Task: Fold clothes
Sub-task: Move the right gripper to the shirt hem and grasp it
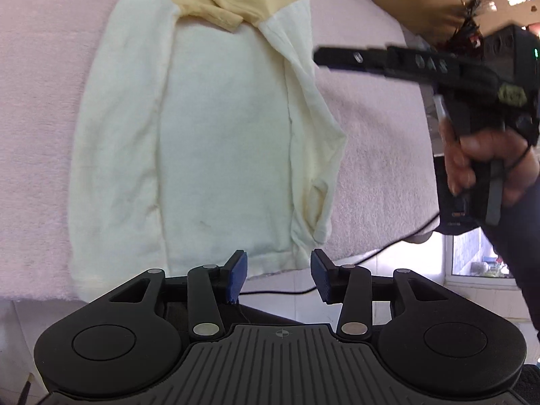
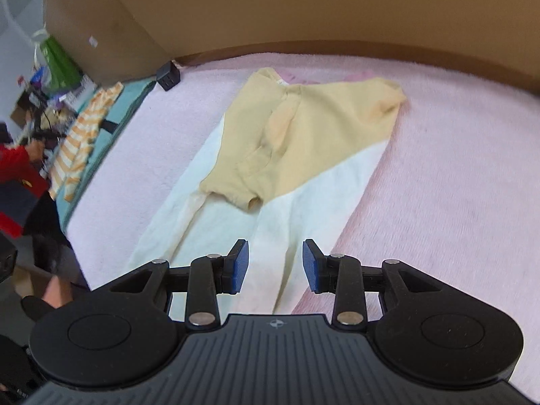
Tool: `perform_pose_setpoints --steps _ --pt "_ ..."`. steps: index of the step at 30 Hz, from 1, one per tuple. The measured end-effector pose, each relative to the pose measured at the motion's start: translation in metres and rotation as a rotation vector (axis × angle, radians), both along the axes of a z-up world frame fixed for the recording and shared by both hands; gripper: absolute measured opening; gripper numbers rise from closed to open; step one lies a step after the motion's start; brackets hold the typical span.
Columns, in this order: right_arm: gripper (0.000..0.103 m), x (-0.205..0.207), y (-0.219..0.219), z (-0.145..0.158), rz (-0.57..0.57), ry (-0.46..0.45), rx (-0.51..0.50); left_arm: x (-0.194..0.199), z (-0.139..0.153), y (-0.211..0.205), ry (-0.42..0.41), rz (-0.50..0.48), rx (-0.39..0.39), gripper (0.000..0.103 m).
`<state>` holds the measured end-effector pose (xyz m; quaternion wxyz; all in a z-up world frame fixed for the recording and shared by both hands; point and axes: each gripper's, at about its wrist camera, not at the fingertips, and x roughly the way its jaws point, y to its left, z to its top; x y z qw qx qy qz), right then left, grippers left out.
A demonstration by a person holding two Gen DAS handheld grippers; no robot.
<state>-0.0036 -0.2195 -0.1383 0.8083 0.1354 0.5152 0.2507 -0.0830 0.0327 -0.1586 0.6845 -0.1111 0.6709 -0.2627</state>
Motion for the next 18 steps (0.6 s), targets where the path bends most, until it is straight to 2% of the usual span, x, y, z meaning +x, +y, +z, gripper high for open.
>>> perform_pose_setpoints --steps 3,7,10,12,13,15,18 --pt "0.041 -0.028 -0.007 -0.002 -0.044 0.053 0.088 0.010 0.010 0.016 -0.029 0.044 0.025 0.061" --pt "0.041 -0.066 0.004 -0.002 0.019 0.051 0.054 0.035 0.021 0.026 -0.054 0.104 0.016 0.061" --pt "0.043 -0.093 0.012 0.001 0.098 0.019 0.045 0.048 0.028 0.014 -0.096 0.097 0.029 0.063" --pt "0.044 -0.108 0.025 0.005 0.172 -0.011 -0.004 0.056 0.032 0.007 -0.117 0.086 0.038 0.068" --pt "0.044 -0.115 0.032 0.005 0.202 -0.025 -0.033 0.060 0.034 0.004 -0.122 0.076 0.042 0.077" --pt "0.044 -0.127 0.046 0.007 0.258 -0.056 -0.101 0.062 0.034 -0.007 -0.143 0.058 0.063 0.089" --pt "0.043 -0.138 0.067 0.005 0.311 -0.120 -0.268 0.062 0.031 -0.024 -0.156 0.022 0.113 0.090"
